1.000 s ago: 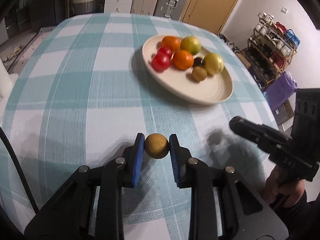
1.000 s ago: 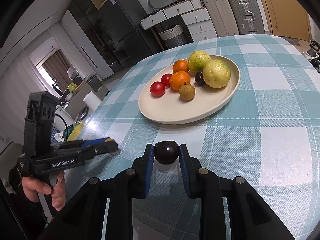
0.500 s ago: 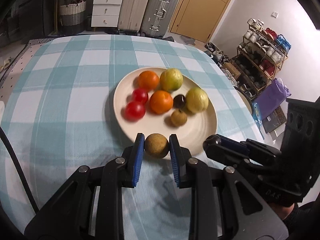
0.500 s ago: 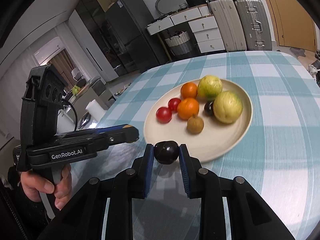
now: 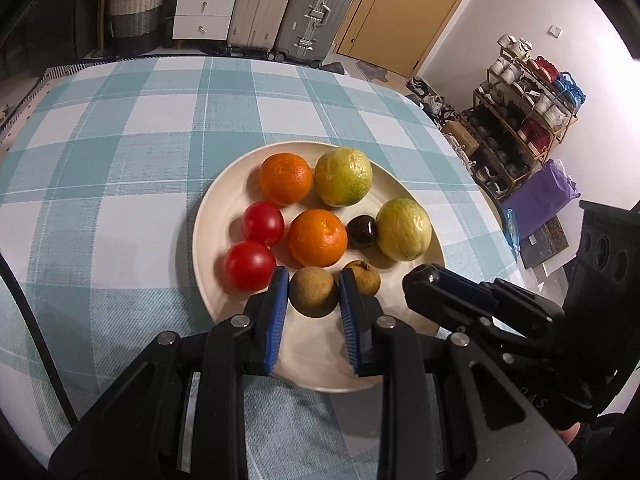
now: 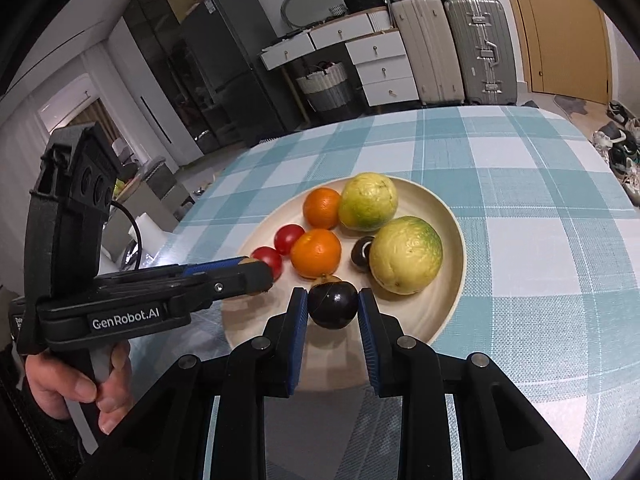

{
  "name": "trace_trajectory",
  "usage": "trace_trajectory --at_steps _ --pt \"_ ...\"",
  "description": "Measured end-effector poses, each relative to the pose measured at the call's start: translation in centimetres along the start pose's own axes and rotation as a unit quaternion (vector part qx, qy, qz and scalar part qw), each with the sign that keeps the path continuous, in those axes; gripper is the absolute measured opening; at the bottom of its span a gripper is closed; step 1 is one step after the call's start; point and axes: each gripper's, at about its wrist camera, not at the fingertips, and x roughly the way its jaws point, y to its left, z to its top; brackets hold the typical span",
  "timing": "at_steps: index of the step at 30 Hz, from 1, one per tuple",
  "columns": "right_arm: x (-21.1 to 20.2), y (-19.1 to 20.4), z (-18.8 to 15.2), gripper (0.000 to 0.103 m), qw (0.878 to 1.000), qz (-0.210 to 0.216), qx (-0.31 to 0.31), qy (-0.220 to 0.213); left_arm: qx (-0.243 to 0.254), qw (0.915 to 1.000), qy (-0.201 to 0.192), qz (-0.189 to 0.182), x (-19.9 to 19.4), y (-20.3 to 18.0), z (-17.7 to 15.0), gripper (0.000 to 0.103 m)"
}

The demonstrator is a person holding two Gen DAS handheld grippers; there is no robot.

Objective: Organize fruits
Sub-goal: 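Carry the brown fruit with the left tool while the right tool carries the plum to the plate, then open both tools over the plate and withdraw them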

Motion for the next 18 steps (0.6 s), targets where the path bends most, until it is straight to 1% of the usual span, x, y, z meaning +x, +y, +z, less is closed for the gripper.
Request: trace_trajectory --at_steps 2,6,8,9,10,11,12,13,15,18 --pt "0.0 -0.2 0.0 0.026 1.0 -0.005 0.001 -0.003 -0.005 1.0 0.002 -0.001 0.4 0.1 0.0 0.023" --pt "0.0 0.0 0.0 0.027 1.0 -0.002 -0.004 -0.013 -0.012 0.9999 0.0 0.0 0.6 0.1 0.1 0.023" --pt "-0.1 0.1 0.1 0.039 1.0 -0.002 -0.006 -0.021 -0.009 0.9999 0.004 -0.003 0.6 -0.1 0.3 0.023" --pt "-0.3 0.3 0.1 0.052 1.0 -0.003 -0.006 -0.027 -0.005 1.0 0.001 -0.003 0.4 -0.3 0.3 0.025" --pt "-0.8 0.5 0.1 0.055 0.999 0.003 -0.008 -0.043 -0.002 1.0 -0.002 -0.001 0.2 -0.5 0.3 0.027" --pt "-1.1 0.6 0.1 0.055 0.999 0.006 -0.011 -0.052 0.0 1.0 -0.007 0.002 0.0 -0.7 0.3 0.034" --pt "-1.4 0.8 0.2 0.06 0.998 0.005 -0.015 -0.058 0.001 0.9999 -0.01 0.003 -0.3 -0.8 0.3 0.039" --pt "-1.8 1.1 0.2 0.066 0.998 -0.001 -0.02 -0.065 -0.001 0.9999 -0.016 0.004 -0.6 -0.8 0.3 0.04" --pt "-2.3 1.2 0.2 0.068 0.997 -0.005 -0.021 -0.073 -0.003 0.9995 -0.03 0.011 -1.4 -0.8 0.3 0.043" --pt "-2.8 1.1 0.1 0.069 0.997 -0.008 -0.016 -0.077 -0.004 0.999 -0.038 0.023 -2.3 -0.8 0.2 0.044"
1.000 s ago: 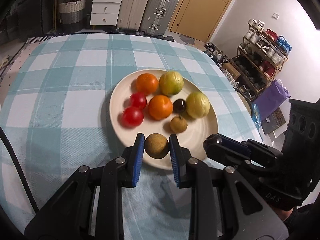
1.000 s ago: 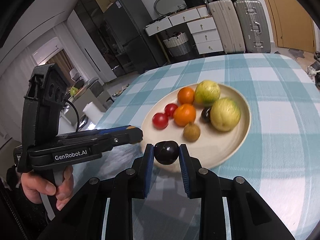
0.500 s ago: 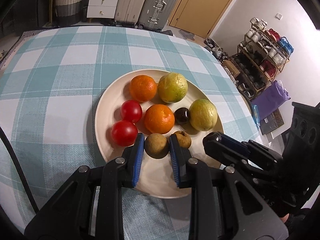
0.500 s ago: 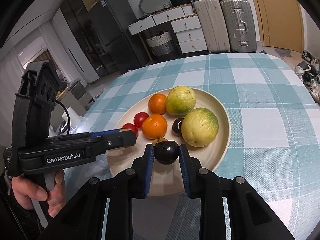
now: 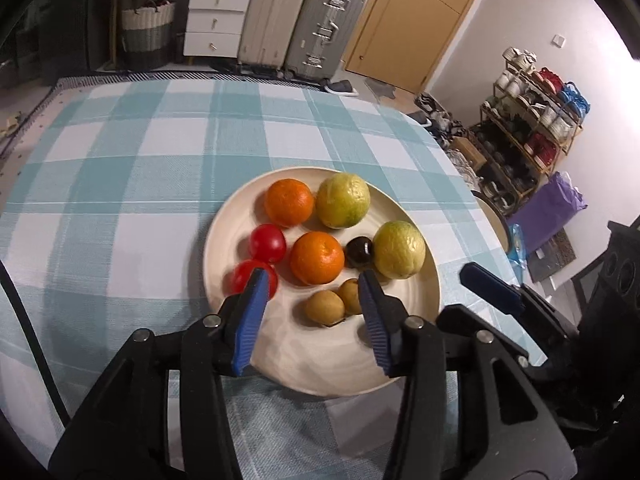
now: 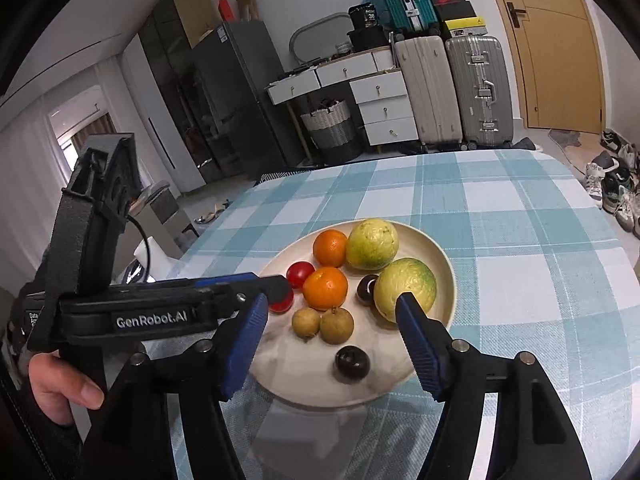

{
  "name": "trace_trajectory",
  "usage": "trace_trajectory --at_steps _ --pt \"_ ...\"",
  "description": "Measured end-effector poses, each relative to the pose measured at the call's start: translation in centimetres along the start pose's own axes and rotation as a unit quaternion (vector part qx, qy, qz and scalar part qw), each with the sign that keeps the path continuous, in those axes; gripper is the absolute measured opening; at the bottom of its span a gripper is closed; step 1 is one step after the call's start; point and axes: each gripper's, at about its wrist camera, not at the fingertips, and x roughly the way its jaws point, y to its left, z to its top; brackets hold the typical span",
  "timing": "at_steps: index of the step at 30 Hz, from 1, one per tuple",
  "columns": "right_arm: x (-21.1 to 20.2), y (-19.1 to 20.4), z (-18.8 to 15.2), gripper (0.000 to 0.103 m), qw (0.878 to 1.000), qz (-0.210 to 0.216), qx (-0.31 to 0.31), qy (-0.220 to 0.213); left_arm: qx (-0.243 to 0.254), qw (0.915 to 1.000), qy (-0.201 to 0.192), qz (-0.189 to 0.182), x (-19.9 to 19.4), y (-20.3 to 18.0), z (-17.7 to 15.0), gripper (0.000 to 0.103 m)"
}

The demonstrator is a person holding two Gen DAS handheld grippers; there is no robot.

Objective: Organize fruits
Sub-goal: 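Open both tools over the plate and withdraw them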

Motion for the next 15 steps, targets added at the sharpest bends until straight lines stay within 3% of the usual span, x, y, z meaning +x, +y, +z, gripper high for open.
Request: trace_trajectory --at_steps 5,15 --pt "-0.9 0.0 -0.4 0.076 1.0 -0.007 0.005 -0.001 -0.003 0.9999 -0.011 0.005 -1.8 0.2 -0.6 0.044" --pt "-4.0 0.9 -0.8 0.079 1.0 -0.021 0.004 -0.022 -0.015 0.9985 -0.051 0.014 -6.1 1.2 -1.9 0.045"
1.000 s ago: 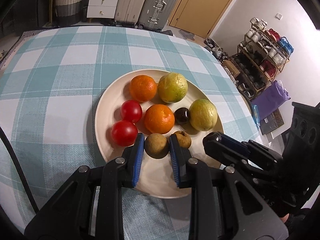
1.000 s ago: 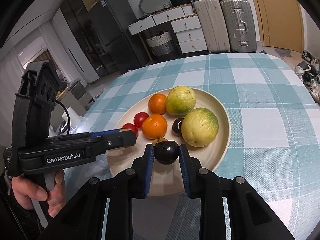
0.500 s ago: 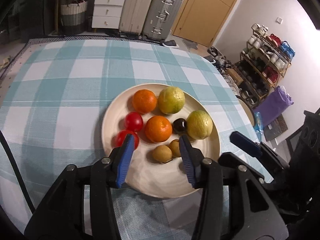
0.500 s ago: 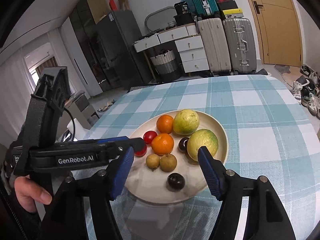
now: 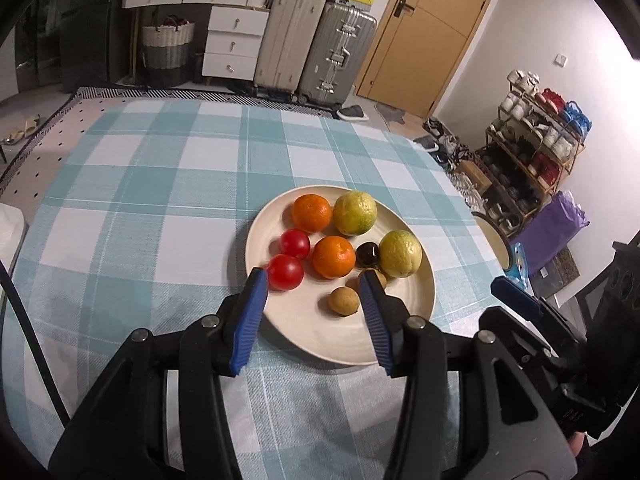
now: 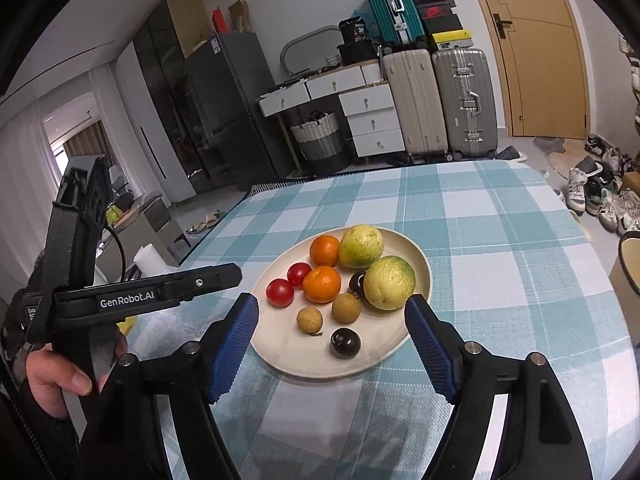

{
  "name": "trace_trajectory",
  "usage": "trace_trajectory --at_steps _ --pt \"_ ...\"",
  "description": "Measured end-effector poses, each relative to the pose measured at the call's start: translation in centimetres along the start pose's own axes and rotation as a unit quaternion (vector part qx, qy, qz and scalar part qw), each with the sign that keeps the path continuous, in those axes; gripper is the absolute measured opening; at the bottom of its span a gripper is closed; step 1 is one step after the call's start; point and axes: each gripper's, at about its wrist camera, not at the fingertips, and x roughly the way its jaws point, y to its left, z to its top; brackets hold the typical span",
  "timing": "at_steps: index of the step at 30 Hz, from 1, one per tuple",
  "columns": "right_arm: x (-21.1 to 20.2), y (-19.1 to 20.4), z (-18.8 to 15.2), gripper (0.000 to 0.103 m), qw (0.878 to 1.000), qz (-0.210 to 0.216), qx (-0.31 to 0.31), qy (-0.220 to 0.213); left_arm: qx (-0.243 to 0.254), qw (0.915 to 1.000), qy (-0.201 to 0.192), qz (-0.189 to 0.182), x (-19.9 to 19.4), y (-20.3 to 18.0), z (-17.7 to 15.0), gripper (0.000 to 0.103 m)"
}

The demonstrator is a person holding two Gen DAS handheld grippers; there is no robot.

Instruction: Organize fruits

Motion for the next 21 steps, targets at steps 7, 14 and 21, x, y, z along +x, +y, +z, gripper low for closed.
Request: trace_trajectory --at_steps 7,14,21 --pt "-2.4 0.7 -0.5 0.088 1.0 -0.01 -0.004 -0.029 -0.005 0.9991 -0.042 0.008 -3.3 0.6 -1.3 0.064" --pt "-4.3 1.3 -1.2 0.096 0.997 -0.015 -0.006 -0.07 -0.001 0.9937 -0.104 0.041 -6.2 0.5 -3.5 0.083" --pt "-5.8 2.5 -2.0 0.102 0.993 -0.024 -0.028 -0.111 0.022 0.9886 -0.13 0.073 -7.2 -0.2 -5.6 0.089"
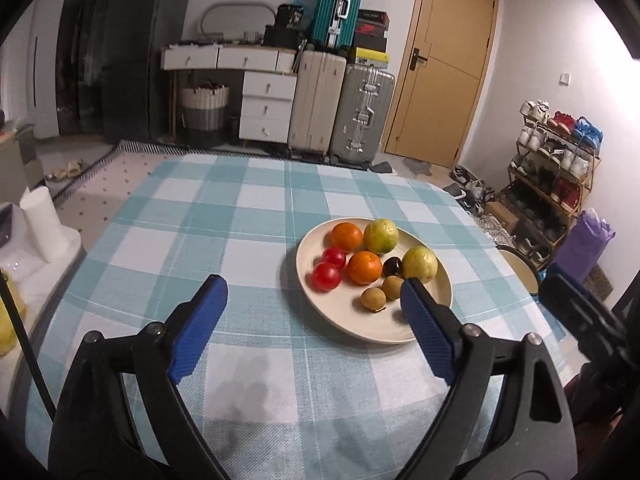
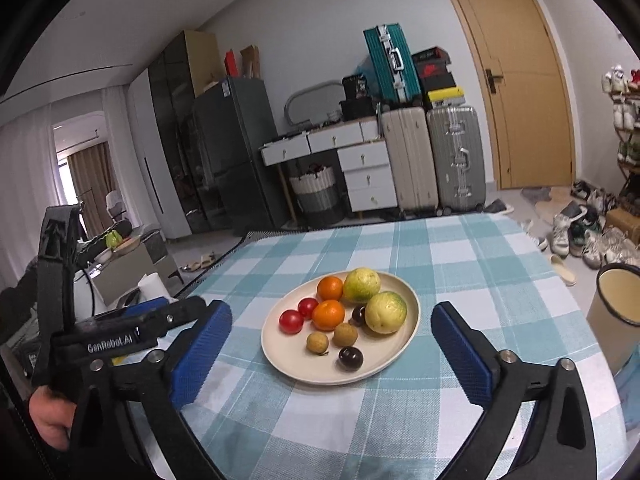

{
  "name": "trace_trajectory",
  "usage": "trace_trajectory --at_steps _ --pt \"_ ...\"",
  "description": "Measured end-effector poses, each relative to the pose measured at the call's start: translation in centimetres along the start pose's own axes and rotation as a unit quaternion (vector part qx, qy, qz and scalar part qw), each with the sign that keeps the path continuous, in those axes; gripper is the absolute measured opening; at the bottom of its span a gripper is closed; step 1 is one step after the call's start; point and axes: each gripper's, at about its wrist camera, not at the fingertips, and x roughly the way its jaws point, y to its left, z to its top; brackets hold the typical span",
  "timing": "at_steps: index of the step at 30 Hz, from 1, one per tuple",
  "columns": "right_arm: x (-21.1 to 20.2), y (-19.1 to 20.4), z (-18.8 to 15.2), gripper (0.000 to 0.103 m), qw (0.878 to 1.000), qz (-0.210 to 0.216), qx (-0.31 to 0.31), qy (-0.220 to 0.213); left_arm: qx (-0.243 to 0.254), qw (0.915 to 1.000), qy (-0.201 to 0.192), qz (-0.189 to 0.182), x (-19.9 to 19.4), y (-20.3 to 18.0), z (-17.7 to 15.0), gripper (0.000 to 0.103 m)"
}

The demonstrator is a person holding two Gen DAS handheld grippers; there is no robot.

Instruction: Organize fruits

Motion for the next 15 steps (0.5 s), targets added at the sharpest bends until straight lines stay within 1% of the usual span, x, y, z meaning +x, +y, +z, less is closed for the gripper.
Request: trace_trajectory --at_steps 1,3,5,8,9,11,15 --pt "-0.2 0.1 -0.1 0.103 1.0 -0.003 -0.002 -0.003 0.001 1.0 -0.005 0.001 -0.2 -0.1 -0.2 0.091" --pt "-0.4 0.2 -0.2 0.103 1.0 -0.006 -0.004 -0.007 0.007 0.9997 -0.024 0.004 -1.0 -0.3 -0.7 0.102" --pt "-0.6 0.2 -0.6 0.103 1.0 -0.014 -0.006 -0.008 0.019 0.9989 -0.043 0.007 -1.5 -0.7 -1.0 0.102" --pt "-0.6 -0.1 -1.3 0.103 1.0 -0.021 -0.004 -0.011 0.042 0.9965 -0.069 0.021 -2.2 -1.4 -1.6 0.102" --pt "-0.6 -0.3 -1.6 0.103 1.0 -0.021 0.0 -0.01 0.045 0.9959 -0.075 0.023 -2.4 -1.5 -1.8 0.102" --pt "-0.8 -0.6 -1.9 0.103 1.0 -0.022 0.002 -0.013 0.049 0.9938 -0.092 0.038 -2.8 -1.7 -2.2 0.102" --pt "-1.4 -0.7 -2.5 0.103 0.999 -0.041 -0.013 -0.028 0.053 0.9912 -0.111 0.05 -3.0 -1.7 -2.8 0.102"
